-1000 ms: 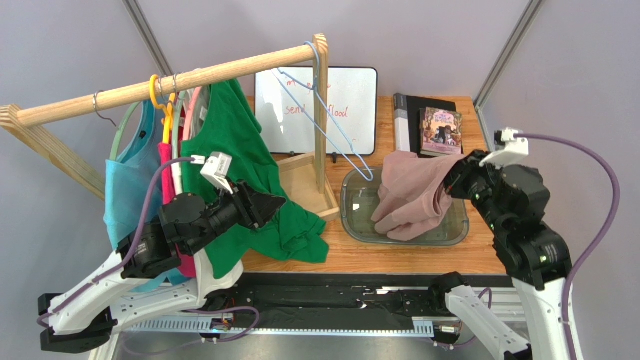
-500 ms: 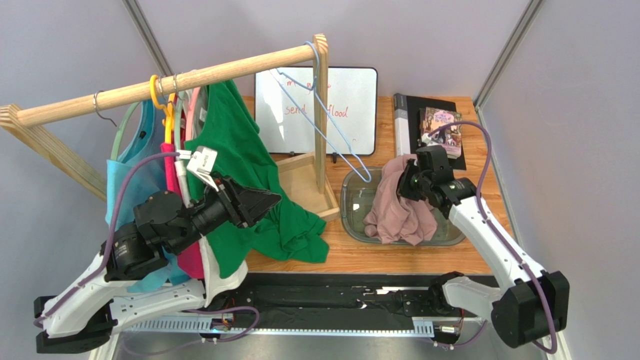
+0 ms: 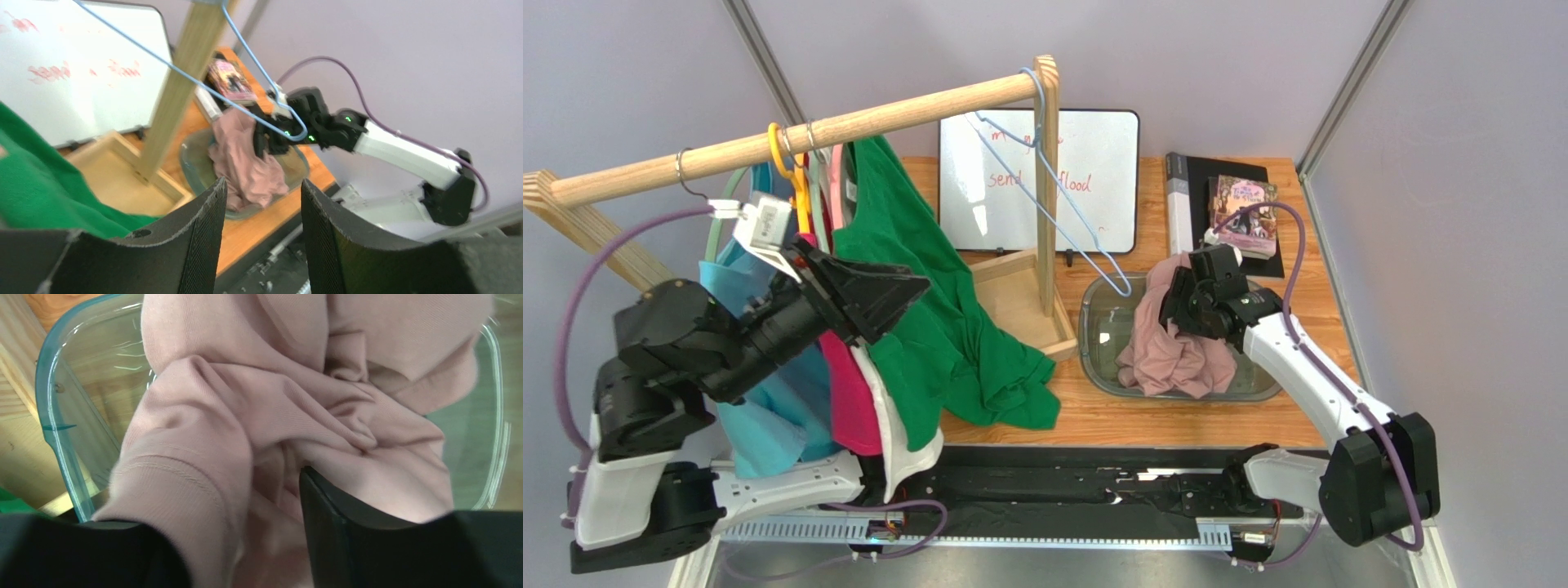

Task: Remove the t-shirt from the hanger
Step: Place the tshirt into the basket, then grab a hanger with a tshirt on it with the right arm

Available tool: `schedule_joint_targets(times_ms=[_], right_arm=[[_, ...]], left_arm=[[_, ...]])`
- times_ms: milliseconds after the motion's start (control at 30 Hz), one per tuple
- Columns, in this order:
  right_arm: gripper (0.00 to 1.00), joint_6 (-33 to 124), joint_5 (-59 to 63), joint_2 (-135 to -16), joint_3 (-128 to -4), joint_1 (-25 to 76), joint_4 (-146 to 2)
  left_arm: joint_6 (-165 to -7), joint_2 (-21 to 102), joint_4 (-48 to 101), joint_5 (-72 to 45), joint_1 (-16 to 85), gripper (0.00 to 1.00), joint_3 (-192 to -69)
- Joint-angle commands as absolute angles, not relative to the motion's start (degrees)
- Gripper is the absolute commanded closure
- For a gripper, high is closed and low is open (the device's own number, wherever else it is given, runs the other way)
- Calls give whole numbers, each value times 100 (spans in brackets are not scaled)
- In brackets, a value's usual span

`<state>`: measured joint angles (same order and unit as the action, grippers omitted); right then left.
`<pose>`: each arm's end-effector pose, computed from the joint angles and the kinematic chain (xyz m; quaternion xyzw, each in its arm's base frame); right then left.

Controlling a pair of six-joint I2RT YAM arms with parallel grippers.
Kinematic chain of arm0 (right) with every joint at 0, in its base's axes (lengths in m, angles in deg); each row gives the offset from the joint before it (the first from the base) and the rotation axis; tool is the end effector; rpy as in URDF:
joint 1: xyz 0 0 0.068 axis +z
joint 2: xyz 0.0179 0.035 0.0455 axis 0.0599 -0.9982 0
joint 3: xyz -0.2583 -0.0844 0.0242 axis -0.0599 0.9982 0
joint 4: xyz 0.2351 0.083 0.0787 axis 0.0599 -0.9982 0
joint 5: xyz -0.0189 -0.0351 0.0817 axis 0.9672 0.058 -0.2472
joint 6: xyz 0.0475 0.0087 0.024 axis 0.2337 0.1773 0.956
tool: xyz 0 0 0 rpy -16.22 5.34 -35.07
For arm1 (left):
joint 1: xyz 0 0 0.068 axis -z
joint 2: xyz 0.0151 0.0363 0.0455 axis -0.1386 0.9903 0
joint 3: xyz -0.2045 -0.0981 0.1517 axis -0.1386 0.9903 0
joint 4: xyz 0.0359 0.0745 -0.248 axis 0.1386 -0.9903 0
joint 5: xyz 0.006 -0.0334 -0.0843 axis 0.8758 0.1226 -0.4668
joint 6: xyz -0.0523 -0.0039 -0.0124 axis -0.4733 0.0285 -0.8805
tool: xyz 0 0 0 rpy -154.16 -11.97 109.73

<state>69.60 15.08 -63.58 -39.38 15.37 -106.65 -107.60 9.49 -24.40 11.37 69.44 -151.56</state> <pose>0.2264 0.0734 0.2435 0.1134 0.9463 0.0820 0.2914 0.0358 -0.0444 0.5223 0.0698 0.7046 -0.4450 0.5483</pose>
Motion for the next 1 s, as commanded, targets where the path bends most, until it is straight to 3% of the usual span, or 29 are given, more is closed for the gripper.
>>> schedule_joint_targets(times_ms=[0,33,233,700,967], right_arm=[[36,6530,2168,-5866,-4586,1765,-11275],[31,6425,2108,-5750,-4656,1801,-11328],[22,6301,1607,-4792,-4640,1845,-11522],[22,6081,826,-3632,-5483,2179,-12365],[23,6142,552,-3429,-5729,2276,-12611]], left_arm=[[-9894,1713,-3983,2008,6940,46,-16550],[-9841,1888,-4249,2489,6940,46,-16823],[-9508,2611,-4902,3600,6940,46,-18108],[-9217,2822,-4919,5419,6940,55,-18056],[-9234,2848,-4629,5385,6923,55,-17520]])
